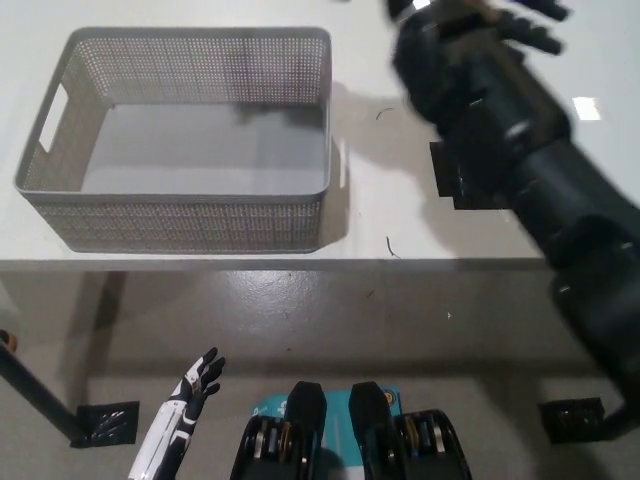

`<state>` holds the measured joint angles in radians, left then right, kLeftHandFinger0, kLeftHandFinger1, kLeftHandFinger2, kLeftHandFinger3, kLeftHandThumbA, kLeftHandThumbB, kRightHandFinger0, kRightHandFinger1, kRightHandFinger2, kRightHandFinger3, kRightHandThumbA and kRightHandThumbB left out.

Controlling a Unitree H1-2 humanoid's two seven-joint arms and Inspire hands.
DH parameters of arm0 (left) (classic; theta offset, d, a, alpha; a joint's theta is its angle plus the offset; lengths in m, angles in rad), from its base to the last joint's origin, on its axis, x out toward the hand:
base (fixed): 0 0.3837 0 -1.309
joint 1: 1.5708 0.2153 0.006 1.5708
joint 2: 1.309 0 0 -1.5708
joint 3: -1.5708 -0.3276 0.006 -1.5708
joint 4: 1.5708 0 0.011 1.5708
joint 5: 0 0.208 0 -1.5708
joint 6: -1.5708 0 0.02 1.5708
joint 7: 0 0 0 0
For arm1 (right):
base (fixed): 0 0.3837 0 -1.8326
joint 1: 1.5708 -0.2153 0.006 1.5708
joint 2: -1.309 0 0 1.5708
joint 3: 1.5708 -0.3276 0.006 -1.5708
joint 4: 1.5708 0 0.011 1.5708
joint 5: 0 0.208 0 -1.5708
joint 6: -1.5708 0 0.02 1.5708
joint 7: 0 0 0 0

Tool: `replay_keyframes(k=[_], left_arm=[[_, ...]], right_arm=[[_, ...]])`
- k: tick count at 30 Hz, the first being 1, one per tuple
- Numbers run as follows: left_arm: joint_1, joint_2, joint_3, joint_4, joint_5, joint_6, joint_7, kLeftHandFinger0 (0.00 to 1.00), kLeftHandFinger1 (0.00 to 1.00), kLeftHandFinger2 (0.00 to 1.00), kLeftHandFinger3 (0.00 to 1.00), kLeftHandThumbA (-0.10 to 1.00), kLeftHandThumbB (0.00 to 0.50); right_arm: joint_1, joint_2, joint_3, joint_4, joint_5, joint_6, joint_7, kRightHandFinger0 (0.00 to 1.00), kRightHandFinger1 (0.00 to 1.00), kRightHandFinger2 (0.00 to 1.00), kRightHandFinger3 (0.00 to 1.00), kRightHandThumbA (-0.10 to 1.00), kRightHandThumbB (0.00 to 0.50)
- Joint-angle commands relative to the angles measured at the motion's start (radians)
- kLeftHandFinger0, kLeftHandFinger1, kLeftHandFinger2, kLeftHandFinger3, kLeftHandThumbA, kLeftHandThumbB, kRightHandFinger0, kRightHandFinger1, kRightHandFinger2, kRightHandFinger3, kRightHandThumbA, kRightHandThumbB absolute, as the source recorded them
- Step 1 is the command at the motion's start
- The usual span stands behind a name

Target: The robot uses its right hand to pick the tripod on the desk and places it into a rectangular container on the left.

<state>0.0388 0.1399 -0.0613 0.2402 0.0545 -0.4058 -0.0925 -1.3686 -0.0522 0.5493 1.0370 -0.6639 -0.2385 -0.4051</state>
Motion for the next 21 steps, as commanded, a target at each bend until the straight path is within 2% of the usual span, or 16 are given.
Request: replay_keyframes(k=[1, 4, 6, 7, 8, 9, 10, 11, 12, 13, 14, 15, 16, 17, 21], left_arm=[[-0.008, 0.007, -0.012, 0.001, 0.000, -0.049, -0.017, 1.00, 1.00, 1.00, 1.00, 1.00, 0.242], [-0.010, 0.007, -0.013, -0.001, -0.001, -0.048, -0.016, 1.00, 1.00, 1.00, 1.00, 1.00, 0.241], [-0.012, 0.008, -0.013, -0.005, 0.002, -0.040, -0.014, 1.00, 1.00, 1.00, 1.00, 1.00, 0.243], [-0.010, 0.008, -0.014, -0.006, 0.002, -0.039, -0.014, 1.00, 1.00, 1.00, 1.00, 1.00, 0.244], [-0.009, 0.008, -0.014, -0.011, 0.001, -0.032, -0.015, 1.00, 1.00, 1.00, 1.00, 1.00, 0.254], [-0.008, 0.007, -0.015, -0.017, 0.002, -0.024, -0.014, 1.00, 1.00, 1.00, 1.00, 1.00, 0.258], [-0.005, 0.005, -0.016, -0.017, 0.005, -0.023, -0.011, 1.00, 1.00, 1.00, 1.00, 1.00, 0.256], [-0.003, 0.003, -0.017, -0.019, 0.003, -0.020, -0.012, 1.00, 1.00, 1.00, 1.00, 1.00, 0.258], [-0.004, 0.005, -0.017, -0.020, 0.003, -0.020, -0.013, 1.00, 1.00, 1.00, 1.00, 1.00, 0.262], [-0.007, 0.005, -0.018, -0.018, 0.004, -0.023, -0.012, 1.00, 1.00, 1.00, 1.00, 1.00, 0.272], [-0.009, 0.005, -0.018, -0.016, 0.004, -0.025, -0.012, 1.00, 1.00, 1.00, 1.00, 1.00, 0.275], [-0.010, 0.006, -0.019, -0.017, 0.005, -0.025, -0.012, 1.00, 1.00, 1.00, 1.00, 1.00, 0.276], [-0.010, 0.010, -0.020, -0.024, 0.016, -0.018, -0.010, 1.00, 1.00, 1.00, 1.00, 1.00, 0.278], [-0.011, 0.012, -0.020, -0.030, 0.014, -0.008, -0.012, 1.00, 1.00, 1.00, 1.00, 1.00, 0.273], [-0.016, 0.016, -0.022, -0.033, 0.019, 0.003, -0.014, 1.00, 1.00, 1.00, 1.00, 1.00, 0.279]], right_arm=[[-0.126, 0.038, 0.025, 0.023, -0.071, -0.012, -0.082, 0.00, 0.05, 0.65, 0.60, -0.10, 0.216], [-0.142, 0.085, 0.049, 0.101, -0.080, -0.014, -0.096, 0.00, 0.03, 0.61, 0.62, -0.10, 0.237], [-0.145, 0.119, 0.073, 0.166, -0.097, 0.001, -0.112, 0.00, 0.11, 0.68, 0.71, -0.10, 0.231], [-0.146, 0.122, 0.076, 0.175, -0.098, 0.002, -0.114, 0.00, 0.09, 0.67, 0.69, -0.10, 0.236], [-0.147, 0.132, 0.086, 0.196, -0.103, 0.016, -0.103, 0.00, 0.15, 0.72, 0.66, -0.10, 0.213], [-0.146, 0.145, 0.093, 0.225, -0.103, 0.015, -0.109, 0.00, 0.09, 0.63, 0.55, -0.10, 0.230], [-0.139, 0.152, 0.094, 0.242, -0.097, 0.013, -0.107, 0.00, 0.02, 0.54, 0.50, -0.10, 0.256], [-0.135, 0.155, 0.095, 0.254, -0.095, 0.013, -0.114, 0.00, 0.01, 0.47, 0.53, -0.08, 0.264], [-0.135, 0.156, 0.095, 0.262, -0.092, 0.020, -0.102, 0.13, 0.19, 0.55, 0.61, 0.30, 0.267], [-0.140, 0.152, 0.088, 0.267, -0.079, 0.034, -0.039, 0.42, 0.60, 0.92, 0.99, 0.70, 0.366], [-0.147, 0.151, 0.070, 0.270, -0.053, 0.046, 0.041, 0.76, 1.00, 1.00, 1.00, 0.81, 0.384], [-0.151, 0.152, 0.058, 0.272, -0.038, 0.052, 0.077, 0.85, 1.00, 1.00, 1.00, 0.82, 0.393], [-0.158, 0.148, 0.034, 0.272, -0.010, 0.063, 0.144, 1.00, 1.00, 1.00, 1.00, 0.87, 0.429], [-0.164, 0.139, 0.023, 0.270, -0.002, 0.066, 0.177, 1.00, 1.00, 1.00, 1.00, 0.96, 0.456], [-0.175, 0.118, -0.003, 0.275, 0.011, 0.072, 0.236, 1.00, 1.00, 1.00, 1.00, 1.00, 0.483]])
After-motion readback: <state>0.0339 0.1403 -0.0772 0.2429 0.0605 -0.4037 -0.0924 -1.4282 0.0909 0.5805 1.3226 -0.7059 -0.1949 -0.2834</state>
